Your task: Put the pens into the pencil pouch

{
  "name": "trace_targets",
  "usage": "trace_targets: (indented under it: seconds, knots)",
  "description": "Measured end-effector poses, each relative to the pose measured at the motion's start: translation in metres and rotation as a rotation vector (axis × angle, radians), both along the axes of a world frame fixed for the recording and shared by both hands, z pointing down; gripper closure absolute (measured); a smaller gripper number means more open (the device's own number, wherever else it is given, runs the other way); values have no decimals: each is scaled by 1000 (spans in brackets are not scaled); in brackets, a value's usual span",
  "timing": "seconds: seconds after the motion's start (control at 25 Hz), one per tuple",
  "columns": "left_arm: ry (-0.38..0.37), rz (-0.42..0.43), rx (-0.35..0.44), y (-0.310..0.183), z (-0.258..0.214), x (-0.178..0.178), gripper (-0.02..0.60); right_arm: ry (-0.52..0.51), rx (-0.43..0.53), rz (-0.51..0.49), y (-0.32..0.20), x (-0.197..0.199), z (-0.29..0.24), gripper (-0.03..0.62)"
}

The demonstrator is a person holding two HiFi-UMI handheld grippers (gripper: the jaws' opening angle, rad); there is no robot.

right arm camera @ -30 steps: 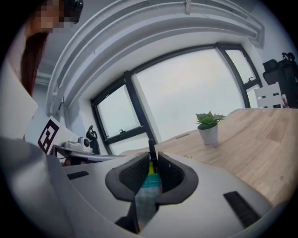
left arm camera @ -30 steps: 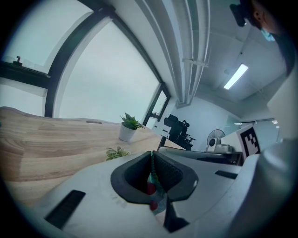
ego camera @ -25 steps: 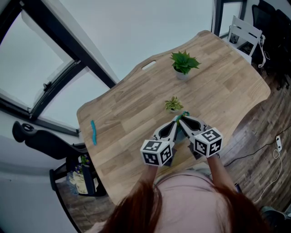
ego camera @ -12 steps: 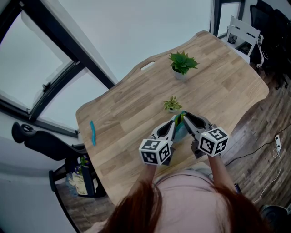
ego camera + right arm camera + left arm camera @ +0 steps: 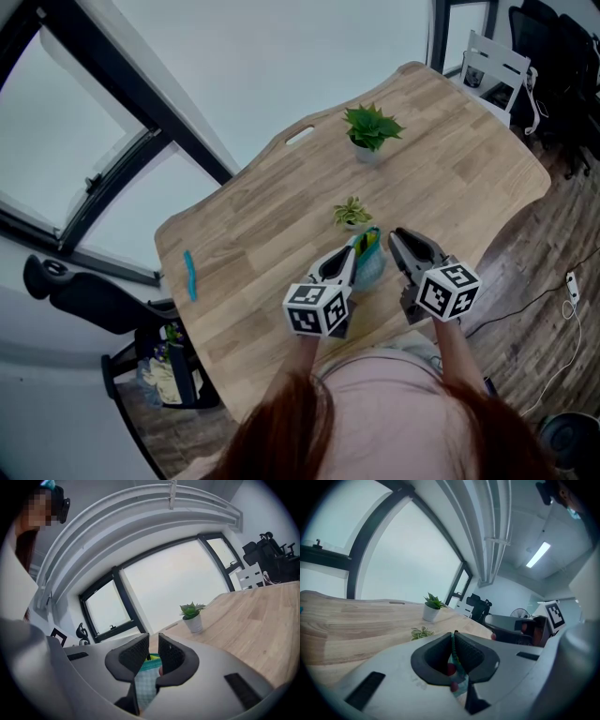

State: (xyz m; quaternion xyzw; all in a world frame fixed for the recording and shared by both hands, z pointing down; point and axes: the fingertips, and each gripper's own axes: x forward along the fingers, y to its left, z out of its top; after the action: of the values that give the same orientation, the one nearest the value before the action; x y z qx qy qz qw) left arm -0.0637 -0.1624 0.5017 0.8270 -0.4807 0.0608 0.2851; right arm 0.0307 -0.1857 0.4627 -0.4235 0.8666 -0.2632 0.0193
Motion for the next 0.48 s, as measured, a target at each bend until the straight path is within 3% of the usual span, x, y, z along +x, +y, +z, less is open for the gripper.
trace_targets:
  seconds: [0.48]
  knots:
    - [47, -18, -5, 6, -2, -9, 566, 19, -16, 2, 11, -1, 5, 543]
